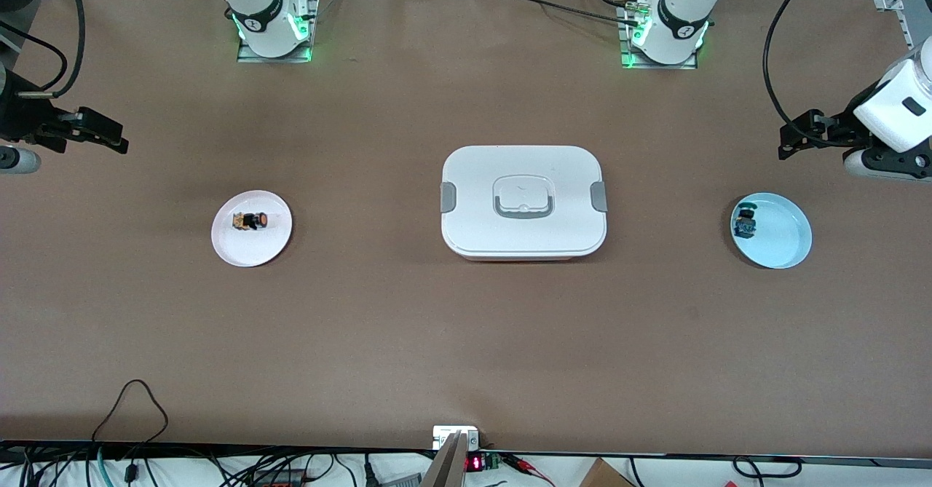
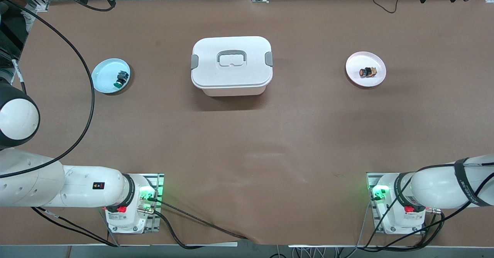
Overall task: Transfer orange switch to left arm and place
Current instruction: 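Lower the right gripper toward the orange switch on the white plate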
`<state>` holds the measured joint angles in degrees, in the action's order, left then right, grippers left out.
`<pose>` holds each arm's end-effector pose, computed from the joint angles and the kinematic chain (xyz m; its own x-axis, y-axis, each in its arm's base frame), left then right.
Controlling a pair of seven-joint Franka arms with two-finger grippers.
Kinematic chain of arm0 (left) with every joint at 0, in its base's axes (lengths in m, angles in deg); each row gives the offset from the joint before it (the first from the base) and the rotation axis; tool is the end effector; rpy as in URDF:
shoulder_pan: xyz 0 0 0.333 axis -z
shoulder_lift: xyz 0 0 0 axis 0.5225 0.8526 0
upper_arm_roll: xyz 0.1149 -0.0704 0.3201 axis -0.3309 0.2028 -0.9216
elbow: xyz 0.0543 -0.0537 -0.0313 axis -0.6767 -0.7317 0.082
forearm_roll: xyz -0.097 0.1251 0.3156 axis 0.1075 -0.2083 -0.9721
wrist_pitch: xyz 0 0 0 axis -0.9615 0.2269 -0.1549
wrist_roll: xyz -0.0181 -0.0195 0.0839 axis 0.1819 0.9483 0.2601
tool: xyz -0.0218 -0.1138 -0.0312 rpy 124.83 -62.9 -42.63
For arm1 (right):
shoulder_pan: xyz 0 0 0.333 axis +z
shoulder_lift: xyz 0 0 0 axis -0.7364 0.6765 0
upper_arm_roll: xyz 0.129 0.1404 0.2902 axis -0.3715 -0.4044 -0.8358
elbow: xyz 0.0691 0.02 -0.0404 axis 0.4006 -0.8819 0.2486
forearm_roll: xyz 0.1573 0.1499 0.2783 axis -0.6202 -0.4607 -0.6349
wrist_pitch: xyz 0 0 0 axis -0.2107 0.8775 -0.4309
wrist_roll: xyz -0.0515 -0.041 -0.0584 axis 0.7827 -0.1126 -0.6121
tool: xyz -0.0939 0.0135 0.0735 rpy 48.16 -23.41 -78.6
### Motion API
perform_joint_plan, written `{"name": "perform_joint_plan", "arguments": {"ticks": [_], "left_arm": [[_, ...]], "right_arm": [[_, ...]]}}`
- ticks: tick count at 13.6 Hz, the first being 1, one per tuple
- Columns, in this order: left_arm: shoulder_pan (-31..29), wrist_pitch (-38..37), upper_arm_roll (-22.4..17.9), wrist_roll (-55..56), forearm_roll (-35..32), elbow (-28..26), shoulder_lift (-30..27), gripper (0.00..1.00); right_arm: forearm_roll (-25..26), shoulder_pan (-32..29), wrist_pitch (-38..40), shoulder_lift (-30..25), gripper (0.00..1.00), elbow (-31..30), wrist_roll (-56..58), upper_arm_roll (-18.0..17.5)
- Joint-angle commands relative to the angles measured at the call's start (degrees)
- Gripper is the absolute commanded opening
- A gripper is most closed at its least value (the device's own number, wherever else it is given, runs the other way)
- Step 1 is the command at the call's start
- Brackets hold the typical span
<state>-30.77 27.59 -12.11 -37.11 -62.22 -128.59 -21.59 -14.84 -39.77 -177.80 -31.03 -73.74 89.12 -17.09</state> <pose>0.5213 -0.0065 0.6084 0.9936 -0.1031 -0.0469 -0.1034 -0.9946 -0.0024 0.5234 -0.0186 0.6048 0.9972 -0.0038 -0.0751 -0.0031 -1.0000 0.0092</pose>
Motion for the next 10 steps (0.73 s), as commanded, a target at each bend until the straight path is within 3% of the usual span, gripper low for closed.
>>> {"name": "perform_joint_plan", "arguments": {"ticks": [1, 10], "left_arm": [[0.3, -0.4, 0.1, -0.7, -1.8, 1.6, 0.8, 1.00], [0.2, -0.4, 0.0, -0.7, -1.9, 1.6, 0.8, 1.00]], "right_arm": [[-0.2, -0.2, 1.3, -1.0, 1.00, 0.1, 0.1, -0.2], [-0.2, -0.3, 0.8, 1.3, 1.00, 0.2, 0.6, -0.3]]}}
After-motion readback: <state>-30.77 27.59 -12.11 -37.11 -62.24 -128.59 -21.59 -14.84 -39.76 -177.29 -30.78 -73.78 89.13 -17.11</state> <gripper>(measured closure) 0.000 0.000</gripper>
